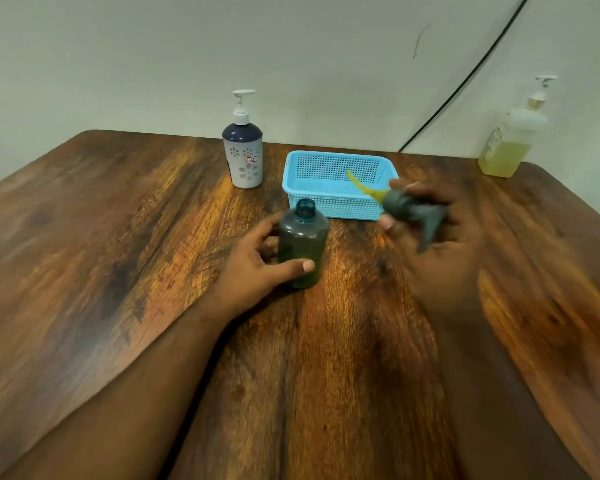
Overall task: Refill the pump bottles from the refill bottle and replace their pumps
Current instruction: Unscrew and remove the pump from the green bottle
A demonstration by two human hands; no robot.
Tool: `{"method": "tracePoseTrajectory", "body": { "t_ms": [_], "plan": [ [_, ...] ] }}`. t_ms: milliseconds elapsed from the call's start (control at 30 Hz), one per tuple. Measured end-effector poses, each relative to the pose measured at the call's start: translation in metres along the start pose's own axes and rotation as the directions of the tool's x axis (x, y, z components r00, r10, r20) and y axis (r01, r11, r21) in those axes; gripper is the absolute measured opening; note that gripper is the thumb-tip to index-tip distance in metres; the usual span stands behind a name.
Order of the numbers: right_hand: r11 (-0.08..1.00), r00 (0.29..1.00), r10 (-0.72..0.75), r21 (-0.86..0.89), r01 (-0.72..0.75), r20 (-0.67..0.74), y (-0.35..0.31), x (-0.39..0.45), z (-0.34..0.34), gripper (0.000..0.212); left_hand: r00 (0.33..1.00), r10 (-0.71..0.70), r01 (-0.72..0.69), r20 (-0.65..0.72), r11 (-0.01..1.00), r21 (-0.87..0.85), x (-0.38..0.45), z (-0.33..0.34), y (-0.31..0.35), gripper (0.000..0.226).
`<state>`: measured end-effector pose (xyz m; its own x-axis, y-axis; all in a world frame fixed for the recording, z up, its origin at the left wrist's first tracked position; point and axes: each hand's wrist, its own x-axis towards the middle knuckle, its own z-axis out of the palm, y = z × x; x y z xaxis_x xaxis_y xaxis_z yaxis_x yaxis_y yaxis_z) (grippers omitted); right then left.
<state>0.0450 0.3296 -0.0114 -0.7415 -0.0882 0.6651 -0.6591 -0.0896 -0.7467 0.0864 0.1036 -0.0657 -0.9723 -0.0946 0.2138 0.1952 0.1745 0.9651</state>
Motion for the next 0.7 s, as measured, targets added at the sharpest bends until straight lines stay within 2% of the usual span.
{"method": "tracePoseTrajectory", "body": {
  "t_ms": [100, 133, 200, 333, 533, 700],
  "plan": [
    [0.925, 0.926, 0.063, -0.369, 0.086, 0.373, 0.014, -0.008, -0.001, 0.039, 0.999, -0.03, 0.031, -0.026, 0.998, 0.046, 0.003, -0.015, -0.002, 0.073],
    [0.874, 0.893, 0.121, -0.473, 0.11, 0.433, 0.019, -0.01, 0.001, 0.045, 0.999, -0.043, 0.045, -0.032, 0.998, 0.048, 0.003, -0.018, -0.002, 0.071],
    [0.81, 0.845, 0.205, -0.571, 0.138, 0.495, 0.025, -0.014, 0.007, 0.052, 0.997, -0.072, 0.073, -0.029, 0.996, 0.054, 0.003, -0.025, -0.001, 0.07],
    [0.788, 0.75, 0.234, -0.572, 0.226, 0.618, 0.03, -0.013, 0.013, 0.042, 0.994, -0.099, 0.097, 0.038, 0.994, 0.054, 0.003, -0.036, 0.001, 0.068],
    [0.71, 0.616, 0.386, -0.648, 0.277, 0.686, 0.034, -0.01, 0.018, 0.036, 0.989, -0.113, 0.109, 0.095, 0.993, 0.049, 0.002, -0.043, 0.001, 0.072],
    [0.71, 0.589, 0.418, -0.653, 0.262, 0.692, 0.036, -0.009, 0.017, 0.041, 0.987, -0.122, 0.108, 0.104, 0.985, 0.134, 0.003, -0.042, -0.006, 0.097]
  ]
}}
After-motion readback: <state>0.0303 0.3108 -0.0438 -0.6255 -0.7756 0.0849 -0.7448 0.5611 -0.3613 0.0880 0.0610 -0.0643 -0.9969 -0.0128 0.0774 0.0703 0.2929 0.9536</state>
